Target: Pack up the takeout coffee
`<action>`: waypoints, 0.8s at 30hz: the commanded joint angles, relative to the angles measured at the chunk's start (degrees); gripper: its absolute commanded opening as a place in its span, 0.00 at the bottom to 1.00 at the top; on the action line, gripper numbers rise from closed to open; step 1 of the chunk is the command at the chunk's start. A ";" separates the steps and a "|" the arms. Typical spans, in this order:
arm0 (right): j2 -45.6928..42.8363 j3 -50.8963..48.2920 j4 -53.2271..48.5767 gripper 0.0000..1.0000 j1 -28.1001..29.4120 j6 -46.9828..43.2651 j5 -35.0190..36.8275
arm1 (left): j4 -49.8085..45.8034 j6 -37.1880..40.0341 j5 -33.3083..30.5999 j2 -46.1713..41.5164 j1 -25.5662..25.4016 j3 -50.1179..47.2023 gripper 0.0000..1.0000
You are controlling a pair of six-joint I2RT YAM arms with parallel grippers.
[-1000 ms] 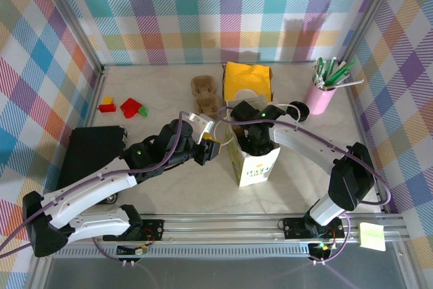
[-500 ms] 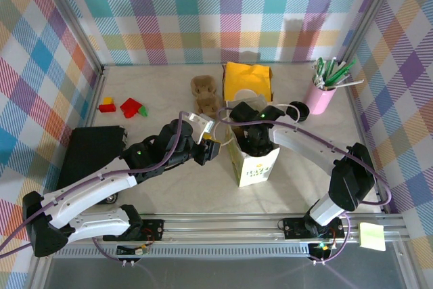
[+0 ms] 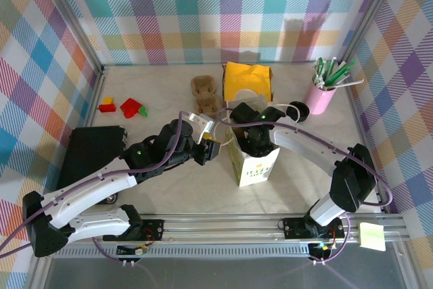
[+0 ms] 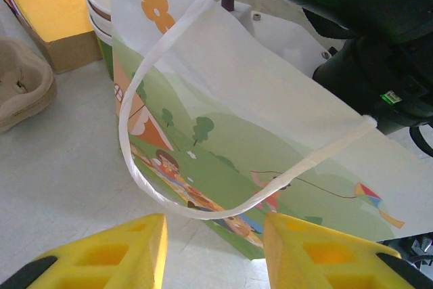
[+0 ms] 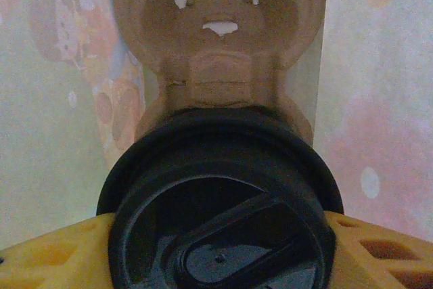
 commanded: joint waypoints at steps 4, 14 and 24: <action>2.22 -4.47 2.91 0.60 0.29 0.69 0.08 | 1.40 -0.51 -0.12 -0.07 0.59 -0.40 0.42; 2.73 -5.98 4.10 0.60 0.29 0.78 -0.60 | 1.31 -0.51 -0.13 0.01 0.59 -0.38 0.42; 0.88 -2.06 0.64 0.64 0.29 0.01 0.63 | 1.43 -0.51 0.04 0.14 0.59 -0.16 0.42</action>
